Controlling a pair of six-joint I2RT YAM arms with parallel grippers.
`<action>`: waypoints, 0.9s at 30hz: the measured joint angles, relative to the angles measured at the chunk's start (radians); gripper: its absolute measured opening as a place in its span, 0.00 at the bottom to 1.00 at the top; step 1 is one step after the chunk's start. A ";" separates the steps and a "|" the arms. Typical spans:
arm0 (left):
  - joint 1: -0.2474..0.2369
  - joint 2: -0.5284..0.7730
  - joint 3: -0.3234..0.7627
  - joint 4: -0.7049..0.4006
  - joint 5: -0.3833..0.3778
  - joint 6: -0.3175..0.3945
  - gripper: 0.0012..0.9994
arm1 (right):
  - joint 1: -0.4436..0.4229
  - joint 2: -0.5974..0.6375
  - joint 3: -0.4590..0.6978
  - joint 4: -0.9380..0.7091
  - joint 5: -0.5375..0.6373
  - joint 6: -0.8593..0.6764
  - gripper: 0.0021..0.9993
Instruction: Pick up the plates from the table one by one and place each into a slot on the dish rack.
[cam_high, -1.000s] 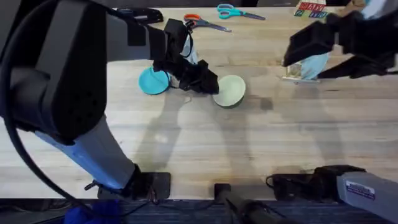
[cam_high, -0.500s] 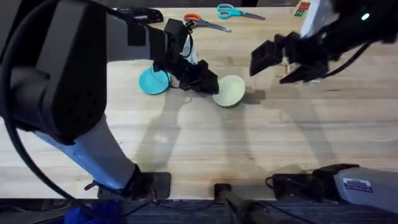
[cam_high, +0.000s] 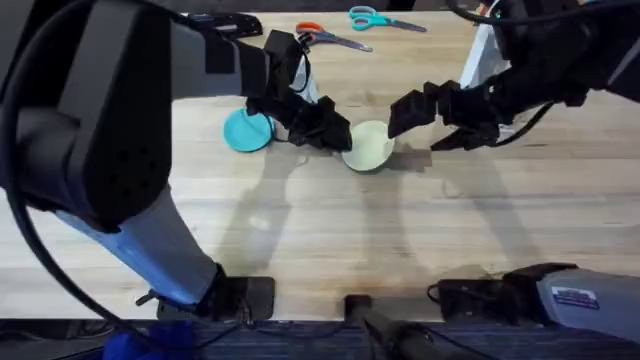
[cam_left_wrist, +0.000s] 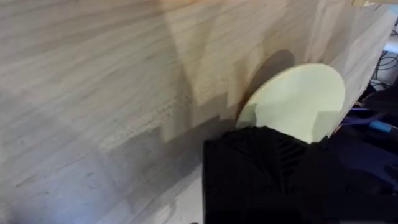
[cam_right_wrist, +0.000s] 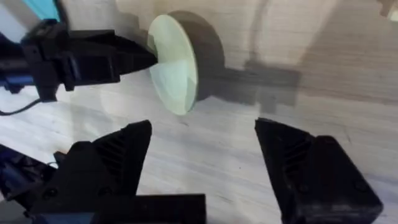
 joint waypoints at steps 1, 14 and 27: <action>0.000 0.000 0.000 0.000 0.000 0.000 0.04 | 0.000 0.002 0.000 0.006 -0.001 0.004 1.00; 0.000 0.000 0.000 0.000 0.000 0.000 0.04 | 0.042 0.132 -0.001 0.142 -0.002 0.066 1.00; 0.000 0.000 0.000 0.000 0.000 0.000 0.04 | 0.096 0.212 -0.002 0.230 -0.002 0.096 1.00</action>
